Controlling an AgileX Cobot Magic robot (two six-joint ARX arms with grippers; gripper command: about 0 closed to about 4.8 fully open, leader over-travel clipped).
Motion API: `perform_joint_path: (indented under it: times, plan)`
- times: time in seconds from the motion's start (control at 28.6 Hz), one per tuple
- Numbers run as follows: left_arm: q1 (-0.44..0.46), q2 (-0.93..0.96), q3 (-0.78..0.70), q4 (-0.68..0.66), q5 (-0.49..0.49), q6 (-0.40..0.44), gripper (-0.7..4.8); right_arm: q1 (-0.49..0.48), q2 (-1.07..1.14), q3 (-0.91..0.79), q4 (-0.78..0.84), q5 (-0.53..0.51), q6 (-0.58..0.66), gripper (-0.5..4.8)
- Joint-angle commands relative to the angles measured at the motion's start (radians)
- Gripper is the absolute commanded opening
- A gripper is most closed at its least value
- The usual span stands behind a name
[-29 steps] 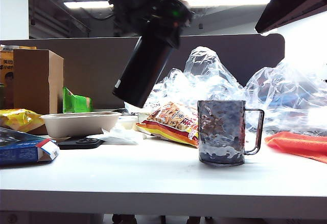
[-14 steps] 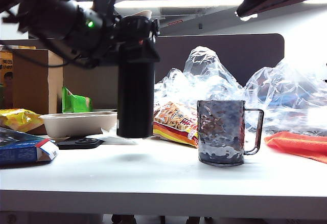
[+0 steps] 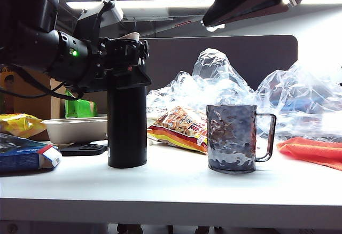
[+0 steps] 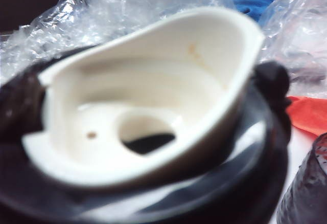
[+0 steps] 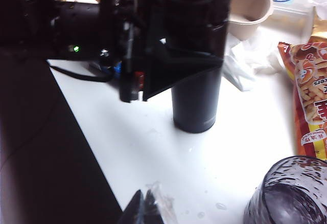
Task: Pick up the black thermos, pour some water into the cup, then place the black thermos back on the table.
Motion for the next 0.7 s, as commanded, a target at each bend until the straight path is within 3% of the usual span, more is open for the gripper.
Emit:
perform_joint_path:
  times: [0.03, 0.14, 0.17, 0.21, 0.28, 0.35, 0.59, 0.7]
  plan:
    - [-0.001, 0.024, 0.005, 0.047, 0.045, 0.0, -0.06, 0.034, -0.002, 0.002, 0.02, 0.063, 0.005, -0.05]
    - [-0.001, 0.029, 0.005, 0.04, 0.045, 0.0, -0.05, 0.034, -0.002, 0.002, 0.019, 0.06, 0.012, -0.05]
    - [-0.001, 0.028, 0.005, 0.04, 0.043, -0.005, 0.72, 0.034, -0.002, 0.002, 0.019, 0.06, 0.012, -0.05]
    - [-0.001, 0.028, 0.005, 0.04, 0.038, -0.015, 1.9, 0.034, -0.002, 0.002, 0.019, 0.06, 0.012, -0.05]
    - [-0.001, 0.029, 0.005, 0.036, 0.037, -0.019, 3.72, 0.034, -0.002, 0.002, 0.019, 0.061, 0.012, -0.05]
    - [-0.001, 0.028, 0.005, 0.018, 0.037, -0.019, 4.69, 0.034, -0.002, 0.002, 0.019, 0.061, 0.012, -0.05]
    - [-0.001, 0.021, 0.005, 0.013, 0.043, -0.029, 4.79, 0.034, -0.002, 0.002, 0.019, 0.061, 0.012, -0.05]
    - [-0.001, 0.017, 0.005, 0.008, 0.064, -0.072, 4.79, 0.034, -0.003, 0.002, 0.017, 0.061, 0.012, -0.05]
